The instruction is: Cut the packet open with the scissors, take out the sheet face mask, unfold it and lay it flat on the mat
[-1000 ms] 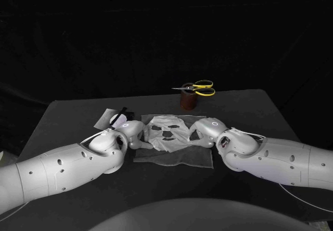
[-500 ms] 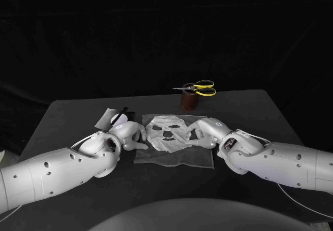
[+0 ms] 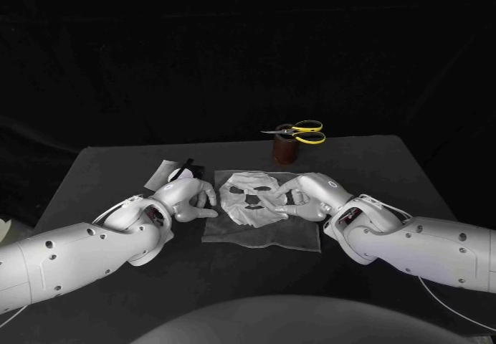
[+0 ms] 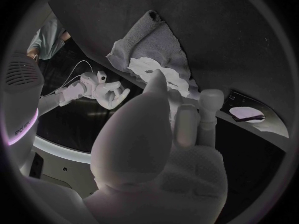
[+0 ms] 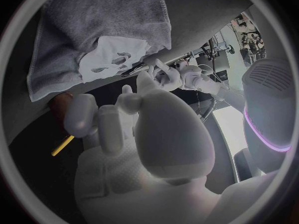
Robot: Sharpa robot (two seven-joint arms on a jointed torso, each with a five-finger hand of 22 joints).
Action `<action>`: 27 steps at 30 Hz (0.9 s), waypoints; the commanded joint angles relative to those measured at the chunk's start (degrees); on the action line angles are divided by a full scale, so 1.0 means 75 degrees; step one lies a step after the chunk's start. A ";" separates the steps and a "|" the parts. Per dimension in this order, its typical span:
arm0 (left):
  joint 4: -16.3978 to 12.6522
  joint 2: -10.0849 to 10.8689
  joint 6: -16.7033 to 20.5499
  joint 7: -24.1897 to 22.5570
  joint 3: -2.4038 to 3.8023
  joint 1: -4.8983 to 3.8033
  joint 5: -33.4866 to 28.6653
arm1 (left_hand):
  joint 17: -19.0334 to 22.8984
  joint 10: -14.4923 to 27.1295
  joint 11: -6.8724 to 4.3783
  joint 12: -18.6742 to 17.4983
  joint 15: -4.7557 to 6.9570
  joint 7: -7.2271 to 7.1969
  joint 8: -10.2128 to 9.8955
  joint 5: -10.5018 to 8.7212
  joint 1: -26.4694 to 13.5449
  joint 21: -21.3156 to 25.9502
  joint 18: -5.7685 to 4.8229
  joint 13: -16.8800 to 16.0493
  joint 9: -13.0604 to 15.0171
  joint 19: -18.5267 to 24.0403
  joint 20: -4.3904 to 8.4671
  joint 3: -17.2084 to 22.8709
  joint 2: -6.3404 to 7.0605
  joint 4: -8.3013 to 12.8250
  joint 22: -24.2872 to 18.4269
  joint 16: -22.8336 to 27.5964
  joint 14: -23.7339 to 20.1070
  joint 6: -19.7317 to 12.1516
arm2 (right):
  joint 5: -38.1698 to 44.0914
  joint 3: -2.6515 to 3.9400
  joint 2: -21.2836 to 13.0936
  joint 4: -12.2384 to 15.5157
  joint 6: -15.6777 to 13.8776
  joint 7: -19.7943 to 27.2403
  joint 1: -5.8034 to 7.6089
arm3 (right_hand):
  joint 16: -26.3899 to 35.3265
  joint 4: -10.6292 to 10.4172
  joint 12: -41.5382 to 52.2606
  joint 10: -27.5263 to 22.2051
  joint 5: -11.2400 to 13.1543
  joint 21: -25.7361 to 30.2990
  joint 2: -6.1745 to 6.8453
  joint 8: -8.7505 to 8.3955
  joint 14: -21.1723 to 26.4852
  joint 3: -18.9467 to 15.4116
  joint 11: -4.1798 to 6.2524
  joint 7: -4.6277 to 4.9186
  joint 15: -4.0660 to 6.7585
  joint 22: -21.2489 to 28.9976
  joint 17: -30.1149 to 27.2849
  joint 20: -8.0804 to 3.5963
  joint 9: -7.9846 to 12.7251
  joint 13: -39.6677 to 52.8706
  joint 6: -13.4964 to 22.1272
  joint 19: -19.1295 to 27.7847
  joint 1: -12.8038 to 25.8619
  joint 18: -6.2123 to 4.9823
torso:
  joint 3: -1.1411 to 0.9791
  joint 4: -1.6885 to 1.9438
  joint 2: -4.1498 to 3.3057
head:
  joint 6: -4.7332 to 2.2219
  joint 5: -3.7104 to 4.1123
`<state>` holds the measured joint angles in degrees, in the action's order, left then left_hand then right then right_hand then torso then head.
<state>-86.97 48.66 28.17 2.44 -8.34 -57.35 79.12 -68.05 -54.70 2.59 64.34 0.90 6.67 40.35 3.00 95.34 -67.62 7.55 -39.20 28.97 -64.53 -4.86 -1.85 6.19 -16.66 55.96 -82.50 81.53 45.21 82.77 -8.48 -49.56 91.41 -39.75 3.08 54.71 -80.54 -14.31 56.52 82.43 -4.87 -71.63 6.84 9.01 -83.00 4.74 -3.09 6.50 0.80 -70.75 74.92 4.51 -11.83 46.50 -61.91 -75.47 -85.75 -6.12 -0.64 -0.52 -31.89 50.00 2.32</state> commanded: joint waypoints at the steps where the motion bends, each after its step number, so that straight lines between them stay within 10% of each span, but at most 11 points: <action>1: -0.0061 0.0056 0.0232 -0.0667 0.0013 -0.0009 -0.0507 | 0.0088 0.0145 0.0022 -0.0129 -0.0010 0.0050 -0.0064 -0.0025 0.0054 0.0056 0.0080 0.0201 -0.0063 0.0065 -0.0019 0.0061 0.0052 0.0010 -0.0062 0.0045 -0.0068 -0.0039 | 0.1032 0.0005 0.0201 0.0145 0.0958 -0.1205 0.0013 | -0.0223 -0.0056 0.2382 0.0389 0.0019 -0.0216 -0.0025 0.0051 -0.0640 -0.0009 0.0227 -0.0034 0.0200 -0.0241 0.1017 -0.0043 -0.0026 0.4226 -0.0091 -0.0190 0.0077 0.0152 | 0.0012 0.0006 0.0003 | 0.0000 -0.0068; 10: -0.0057 0.0056 0.0067 -0.0668 0.0018 -0.0007 -0.0781 | 0.0211 0.0280 0.0074 -0.0357 -0.0058 0.0106 -0.0190 -0.0024 0.0071 0.0190 0.0109 0.0450 -0.0226 0.0178 -0.0063 0.0173 0.0068 0.0014 -0.0208 0.0099 -0.0148 -0.0074 | 0.2332 -0.0025 0.1228 -0.0152 0.1720 -0.2792 -0.0096 | -0.0770 -0.0011 0.3388 0.0720 -0.0050 -0.0667 -0.0082 0.0106 -0.0811 0.0124 0.0291 -0.0104 0.0262 -0.0719 0.1528 -0.0119 -0.0064 0.4996 -0.0203 -0.0558 0.0041 0.0272 | 0.0010 0.0014 -0.0003 | 0.0000 -0.0192; 27: -0.0086 0.0089 0.0116 -0.0776 0.0021 -0.0009 -0.1278 | 0.0075 0.0218 0.0083 -0.0377 -0.0066 0.0120 -0.0214 -0.0024 0.0068 0.0113 0.0085 0.0515 -0.0296 0.0068 -0.0075 0.0259 0.0038 0.0004 -0.0090 0.0037 -0.0079 -0.0018 | 0.3096 -0.0032 0.2237 -0.0682 0.1515 -0.3478 -0.0246 | -0.0982 -0.0074 0.3694 0.0798 -0.0254 -0.0790 0.0046 0.0001 -0.0863 0.0134 0.0229 -0.0034 0.0216 -0.0870 0.1732 -0.0093 -0.0034 0.5239 -0.0047 -0.0656 0.0195 0.0308 | -0.0012 0.0004 -0.0013 | 0.0000 -0.0342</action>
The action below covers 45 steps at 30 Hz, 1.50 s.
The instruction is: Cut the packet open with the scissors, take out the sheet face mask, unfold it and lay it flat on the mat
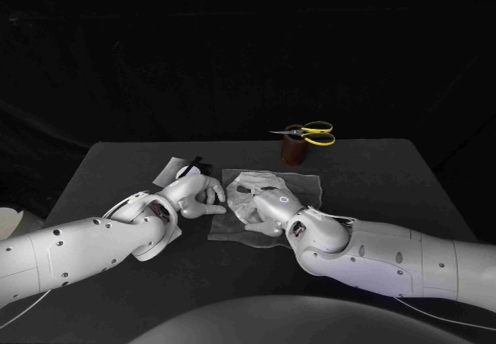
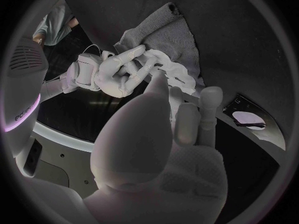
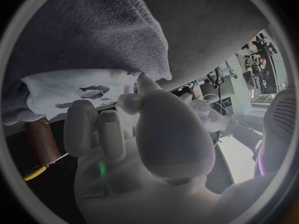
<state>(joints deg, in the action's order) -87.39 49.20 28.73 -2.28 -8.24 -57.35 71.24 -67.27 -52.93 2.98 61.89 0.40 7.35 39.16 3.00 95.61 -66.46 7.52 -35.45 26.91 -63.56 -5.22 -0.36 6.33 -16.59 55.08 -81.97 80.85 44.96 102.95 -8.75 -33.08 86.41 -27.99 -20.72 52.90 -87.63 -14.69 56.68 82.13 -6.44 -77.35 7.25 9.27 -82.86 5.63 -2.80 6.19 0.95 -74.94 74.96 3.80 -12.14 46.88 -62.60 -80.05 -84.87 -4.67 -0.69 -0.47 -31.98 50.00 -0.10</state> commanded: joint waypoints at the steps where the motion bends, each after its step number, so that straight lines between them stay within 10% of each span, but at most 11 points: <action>1: -0.0031 0.0018 0.0041 -0.0145 0.0007 -0.0009 -0.0234 | -0.0028 -0.0018 0.0030 -0.0050 0.0001 0.0029 -0.0055 -0.0024 0.0031 -0.0042 0.0088 0.0015 -0.0021 -0.0060 -0.0027 0.0060 0.0020 -0.0006 0.0026 -0.0033 0.0011 0.0016 | 0.0419 0.0005 0.0053 -0.0018 -0.0073 -0.0303 -0.0005 | -0.0048 -0.0030 0.3707 0.0847 -0.0059 -0.0042 -0.0007 -0.0037 -0.0885 0.0019 0.0186 0.0009 0.0193 -0.0327 0.1738 0.0004 0.0008 0.5212 0.0048 -0.0058 0.0086 0.0119 | -0.0005 -0.0002 -0.0002 | 0.0000 -0.0023; 27: -0.0042 0.0013 0.0014 -0.0098 0.0010 -0.0012 -0.0341 | -0.0378 -0.0286 0.0017 0.0178 0.0009 0.0016 -0.0092 -0.0023 0.0003 -0.0256 0.0028 -0.0177 -0.0146 -0.0322 -0.0027 0.0212 0.0026 0.0003 0.0312 -0.0199 0.0193 0.0118 | 0.0498 0.0003 0.0363 -0.0368 0.0370 -0.0285 -0.0038 | -0.0136 -0.0071 0.3808 0.0871 -0.0043 -0.0083 0.0053 -0.0032 -0.0905 0.0017 0.0175 0.0012 0.0173 -0.0389 0.1824 0.0029 -0.0008 0.5294 0.0028 -0.0085 0.0159 0.0127 | -0.0002 -0.0006 0.0004 | 0.0000 -0.0075; 45: -0.0036 0.0030 0.0055 -0.0087 0.0010 -0.0013 -0.0406 | -0.0401 -0.0308 0.0008 0.0250 0.0017 0.0008 -0.0124 -0.0022 0.0039 -0.0272 0.0028 -0.0223 -0.0229 -0.0337 -0.0020 0.0398 -0.0033 0.0003 0.0323 -0.0226 0.0207 0.0163 | 0.0445 0.0004 0.0324 -0.0355 0.0130 -0.0014 -0.0057 | -0.0214 0.0360 0.4027 0.0936 0.0383 -0.0203 -0.0608 0.0247 -0.0923 0.1719 0.0371 -0.0214 0.0335 -0.0594 0.1902 -0.0108 -0.0220 0.5468 -0.0340 -0.0175 -0.0084 0.0160 | -0.0010 -0.0012 0.0003 | 0.0000 -0.0079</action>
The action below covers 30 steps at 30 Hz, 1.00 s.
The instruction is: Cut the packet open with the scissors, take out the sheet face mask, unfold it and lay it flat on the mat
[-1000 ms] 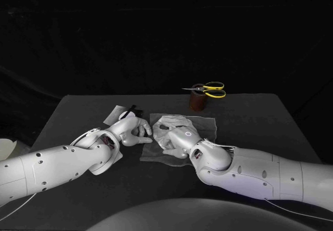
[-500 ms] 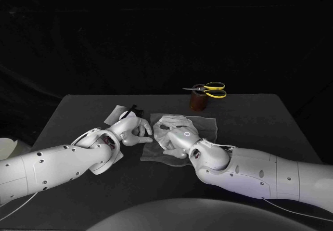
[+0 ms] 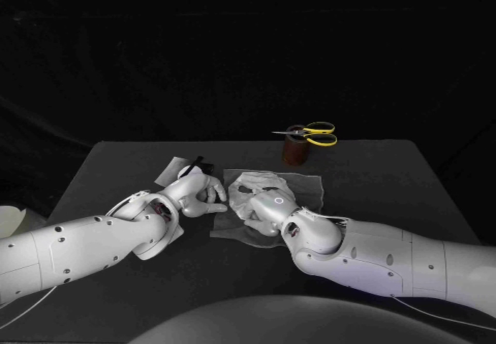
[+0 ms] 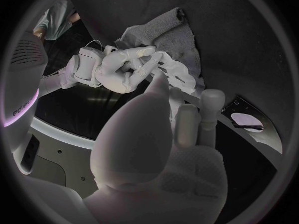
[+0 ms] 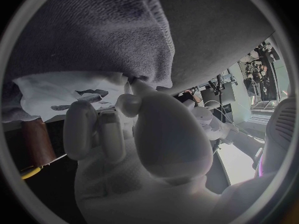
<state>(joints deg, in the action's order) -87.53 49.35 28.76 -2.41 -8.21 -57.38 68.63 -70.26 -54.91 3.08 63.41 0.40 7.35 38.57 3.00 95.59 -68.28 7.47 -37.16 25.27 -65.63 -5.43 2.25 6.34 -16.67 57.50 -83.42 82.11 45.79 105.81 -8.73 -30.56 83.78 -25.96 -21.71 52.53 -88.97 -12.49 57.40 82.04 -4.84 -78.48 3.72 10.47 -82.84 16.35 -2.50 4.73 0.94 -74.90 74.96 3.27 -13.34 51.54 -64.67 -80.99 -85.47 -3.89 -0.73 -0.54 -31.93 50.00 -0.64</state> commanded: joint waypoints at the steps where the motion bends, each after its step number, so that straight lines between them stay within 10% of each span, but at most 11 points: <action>1: -0.0016 0.0010 0.0055 -0.0069 0.0007 -0.0009 -0.0062 | 0.0001 -0.0042 -0.0006 0.0049 0.0018 0.0007 -0.0046 -0.0022 0.0044 -0.0032 0.0034 0.0007 -0.0015 -0.0064 0.0009 0.0060 -0.0036 0.0014 0.0005 -0.0031 0.0038 0.0054 | 0.0057 0.0001 -0.0013 -0.0005 -0.0165 0.0135 -0.0010 | -0.0036 0.0109 0.3937 0.0952 0.0209 -0.0049 -0.0117 0.0128 -0.0925 0.0506 0.0341 -0.0028 0.0342 -0.0608 0.1902 -0.0045 -0.0107 0.4853 -0.0058 -0.0049 0.0119 0.0057 | -0.0005 -0.0003 -0.0004 | 0.0000 -0.0004; 12: -0.0014 0.0014 0.0036 -0.0067 0.0007 -0.0009 -0.0093 | -0.0007 -0.0027 -0.0007 0.0061 0.0019 0.0007 -0.0062 -0.0022 0.0072 -0.0036 0.0033 0.0010 -0.0052 -0.0065 0.0011 0.0157 -0.0042 0.0016 0.0010 -0.0039 0.0039 0.0067 | 0.0001 0.0003 -0.0022 -0.0015 -0.0428 0.0186 -0.0013 | -0.0033 0.0508 0.3922 0.0955 0.0261 -0.0033 0.0180 0.0430 -0.0924 0.1699 0.0352 -0.0046 0.0360 -0.0672 0.1899 -0.0066 -0.0447 0.4857 0.0087 -0.0055 0.0923 0.0060 | 0.0003 0.0004 -0.0002 | 0.0000 0.0017; 22: 0.0011 -0.0078 -0.0587 0.0497 -0.0011 -0.0008 0.0299 | -0.0028 0.0104 0.0068 0.0094 -0.0047 0.0076 -0.0079 -0.0030 -0.0441 -0.0019 0.0029 0.0129 -0.0124 -0.0030 -0.0028 0.0017 0.0265 -0.0005 -0.0002 -0.0059 0.0023 -0.0020 | -0.0347 0.0004 -0.0044 0.0043 -0.0598 0.0375 -0.0013 | 0.0003 0.0455 0.3805 0.0926 0.0233 0.0054 0.0753 0.0504 -0.0913 0.1413 0.0317 -0.0009 0.0331 -0.0632 0.1862 -0.0047 -0.0554 0.4789 0.0187 -0.0005 0.1627 0.0041 | 0.0001 0.0000 -0.0001 | 0.0000 -0.0013; 30: 0.0101 -0.0309 -0.1016 0.0626 -0.0060 0.0003 0.0610 | -0.0336 -0.0555 -0.0119 0.0502 0.0108 -0.0128 -0.0401 -0.0032 -0.0544 -0.0228 -0.0019 -0.0461 -0.0506 -0.0261 0.0061 0.0162 0.0121 0.0009 0.0280 -0.0198 0.0186 0.0238 | -0.0441 0.0005 -0.0041 0.0006 -0.0454 0.0424 -0.0011 | 0.0042 0.0442 0.3671 0.0889 0.0220 0.0150 0.0877 0.0480 -0.0901 0.1283 0.0296 0.0019 0.0314 -0.0565 0.1823 -0.0032 -0.0556 0.4710 0.0257 0.0060 0.1747 0.0016 | 0.0005 -0.0004 -0.0001 | 0.0000 -0.0013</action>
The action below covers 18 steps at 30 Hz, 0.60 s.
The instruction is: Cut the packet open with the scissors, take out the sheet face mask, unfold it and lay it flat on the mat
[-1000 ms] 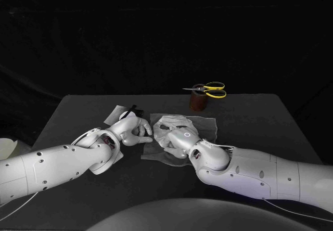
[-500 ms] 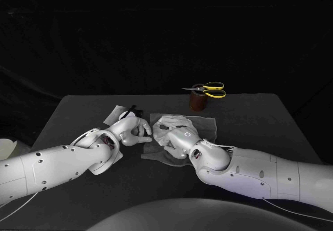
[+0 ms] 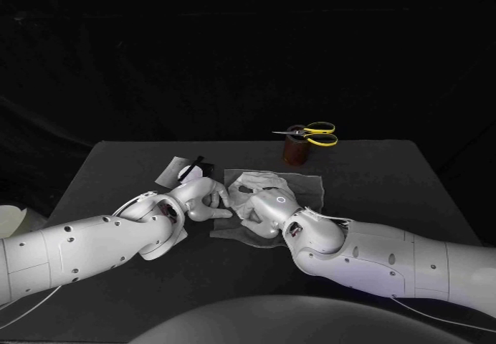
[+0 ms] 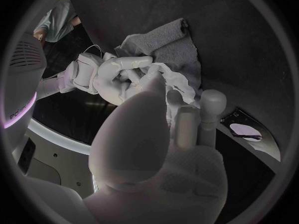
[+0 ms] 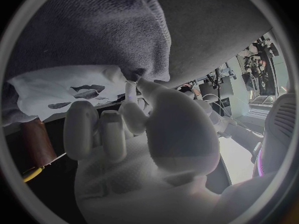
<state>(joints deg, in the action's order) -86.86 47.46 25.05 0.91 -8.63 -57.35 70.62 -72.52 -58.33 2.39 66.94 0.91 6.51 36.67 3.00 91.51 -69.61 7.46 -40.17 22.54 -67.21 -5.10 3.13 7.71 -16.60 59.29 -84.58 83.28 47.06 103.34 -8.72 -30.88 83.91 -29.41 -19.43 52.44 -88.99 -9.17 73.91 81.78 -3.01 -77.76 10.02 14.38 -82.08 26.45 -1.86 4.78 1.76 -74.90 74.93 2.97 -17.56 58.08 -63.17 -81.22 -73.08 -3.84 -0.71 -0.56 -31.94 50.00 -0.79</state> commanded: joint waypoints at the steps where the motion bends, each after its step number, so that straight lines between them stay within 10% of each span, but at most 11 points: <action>1: 0.0014 -0.0080 -0.0591 0.0166 -0.0009 0.0001 0.0367 | -0.0075 -0.0145 -0.0019 0.0051 0.0037 -0.0004 -0.0231 -0.0034 -0.0081 -0.0073 -0.0026 -0.0095 -0.0203 -0.0077 0.0025 0.0010 -0.0021 -0.0017 0.0075 -0.0057 0.0048 0.0039 | -0.0122 0.0004 0.0002 -0.0016 0.0032 0.0125 0.0001 | 0.0057 -0.0004 0.1438 0.0915 -0.0027 0.0078 0.0064 -0.0052 -0.1000 -0.0095 0.0203 0.0024 0.0198 -0.0549 0.1814 0.0012 0.0009 0.3819 0.0077 0.0106 0.0120 0.0003 | 0.0001 -0.0002 0.0000 | 0.0000 0.0005; 18: 0.0062 -0.0228 -0.1055 0.0271 -0.0197 0.0017 0.0805 | -0.0832 -0.0936 -0.0160 0.0422 0.0171 -0.0146 -0.0694 -0.0029 -0.0115 -0.0610 -0.0189 -0.0854 -0.0757 -0.0684 0.0150 -0.0084 -0.0042 0.0061 0.0805 -0.0306 0.0402 0.0702 | -0.0209 0.0004 -0.0012 -0.0046 -0.0067 0.0160 0.0002 | 0.0092 -0.0215 0.1290 0.0872 -0.0210 0.0204 0.0082 -0.0122 -0.0989 -0.0359 0.0153 0.0077 0.0149 -0.0481 0.1780 0.0062 0.0018 0.3736 0.0203 0.0174 0.0386 -0.0024 | 0.0001 0.0000 0.0003 | 0.0000 -0.0019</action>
<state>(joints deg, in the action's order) -86.44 45.93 19.69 2.26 -10.06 -57.25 74.73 -74.94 -65.26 1.13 70.07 1.93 5.30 31.71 3.00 90.18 -74.01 6.60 -46.73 16.92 -71.99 -3.99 2.23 7.28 -16.19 65.39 -86.59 84.04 51.95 101.82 -8.72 -30.93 83.59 -29.40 -18.58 52.45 -88.44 -10.74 83.80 82.74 -4.44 -76.49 10.56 13.81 -82.31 23.94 -1.33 5.39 1.57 -74.95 74.95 3.50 -17.50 74.39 -62.14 -80.30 -70.43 -3.85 -0.73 -0.57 -31.94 50.00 -0.90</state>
